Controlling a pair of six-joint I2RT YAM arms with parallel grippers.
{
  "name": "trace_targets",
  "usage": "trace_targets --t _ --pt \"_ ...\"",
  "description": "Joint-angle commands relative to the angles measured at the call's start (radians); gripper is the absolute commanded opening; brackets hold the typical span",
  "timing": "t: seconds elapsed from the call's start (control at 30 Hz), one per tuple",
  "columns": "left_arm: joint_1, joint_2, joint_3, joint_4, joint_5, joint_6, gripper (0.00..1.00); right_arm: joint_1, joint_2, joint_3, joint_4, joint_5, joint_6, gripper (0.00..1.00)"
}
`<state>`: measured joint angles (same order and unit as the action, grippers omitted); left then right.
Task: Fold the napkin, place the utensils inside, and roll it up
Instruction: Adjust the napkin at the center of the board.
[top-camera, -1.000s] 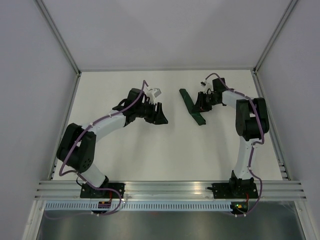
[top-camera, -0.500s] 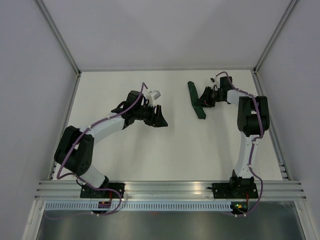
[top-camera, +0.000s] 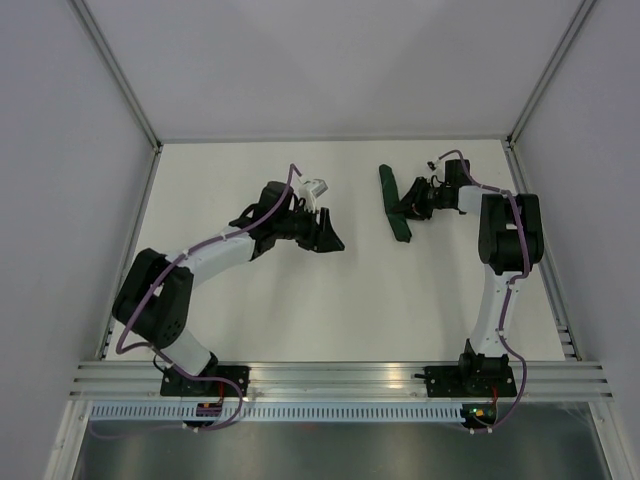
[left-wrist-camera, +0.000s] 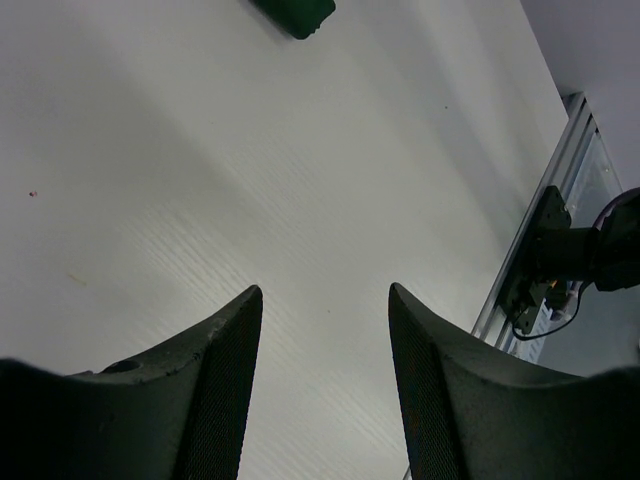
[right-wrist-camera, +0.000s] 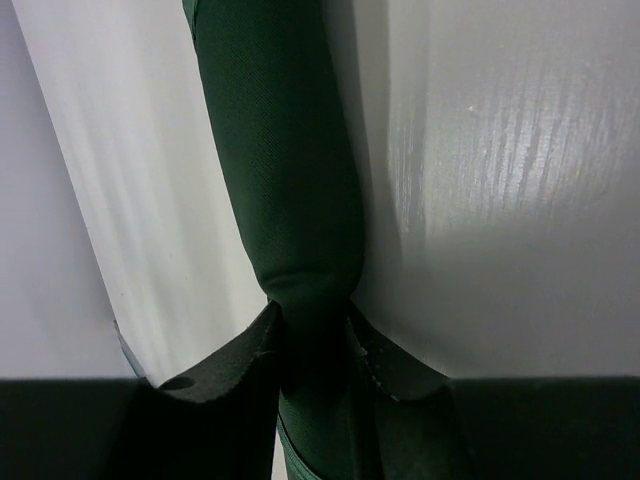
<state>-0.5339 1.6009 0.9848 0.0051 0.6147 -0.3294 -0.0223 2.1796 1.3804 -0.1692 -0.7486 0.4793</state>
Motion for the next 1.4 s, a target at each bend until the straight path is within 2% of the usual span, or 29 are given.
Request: trace_targets --t 0.0,0.17,0.3,0.4,0.6,0.83,1.0,1.37 --pt "-0.035 0.059 0.021 0.124 -0.068 -0.117 0.58 -0.004 -0.01 -0.029 -0.084 0.046 0.022 0.37" --pt "-0.106 0.174 0.083 0.26 -0.18 -0.194 0.58 -0.005 -0.02 -0.024 -0.099 0.035 0.018 0.38" --pt "-0.152 0.267 0.109 0.387 -0.355 -0.307 0.58 -0.005 -0.018 -0.032 -0.093 0.026 0.024 0.38" --pt "-0.185 0.333 0.158 0.398 -0.487 -0.35 0.58 -0.008 -0.024 -0.044 -0.082 0.022 0.042 0.37" --pt "-0.224 0.442 0.282 0.355 -0.665 -0.405 0.56 -0.01 -0.063 -0.089 -0.033 -0.009 0.088 0.38" --pt "-0.251 0.571 0.441 0.273 -0.754 -0.427 0.55 -0.01 -0.076 -0.106 -0.02 -0.026 0.105 0.39" --pt "-0.267 0.622 0.485 0.259 -0.808 -0.431 0.55 -0.01 -0.106 -0.147 0.002 -0.035 0.117 0.38" --pt "-0.276 0.686 0.577 0.196 -0.833 -0.413 0.55 -0.008 -0.121 -0.159 -0.052 -0.078 0.059 0.39"
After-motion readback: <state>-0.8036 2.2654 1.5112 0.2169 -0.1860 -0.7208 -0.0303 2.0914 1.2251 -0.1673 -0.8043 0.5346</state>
